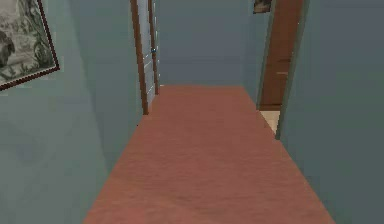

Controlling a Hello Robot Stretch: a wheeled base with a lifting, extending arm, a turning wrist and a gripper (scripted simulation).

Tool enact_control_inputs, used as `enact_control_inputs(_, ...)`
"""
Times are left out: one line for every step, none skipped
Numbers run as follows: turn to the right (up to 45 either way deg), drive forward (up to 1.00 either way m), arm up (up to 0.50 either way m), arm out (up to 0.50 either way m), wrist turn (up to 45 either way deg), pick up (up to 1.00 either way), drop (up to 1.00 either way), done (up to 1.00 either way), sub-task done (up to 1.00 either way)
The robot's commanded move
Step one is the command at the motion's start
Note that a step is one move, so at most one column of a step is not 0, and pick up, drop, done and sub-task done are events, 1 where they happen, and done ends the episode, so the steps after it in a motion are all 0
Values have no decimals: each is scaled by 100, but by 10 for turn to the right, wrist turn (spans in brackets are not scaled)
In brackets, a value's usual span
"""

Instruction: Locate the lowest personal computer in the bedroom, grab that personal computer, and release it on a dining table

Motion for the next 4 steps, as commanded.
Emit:
enact_control_inputs(150,0,0,0,0,0,0,0,0)
enact_control_inputs(0,15,0,0,0,0,0,0,0)
enact_control_inputs(-90,0,0,0,0,0,0,0,0)
enact_control_inputs(0,20,0,0,0,0,0,0,0)
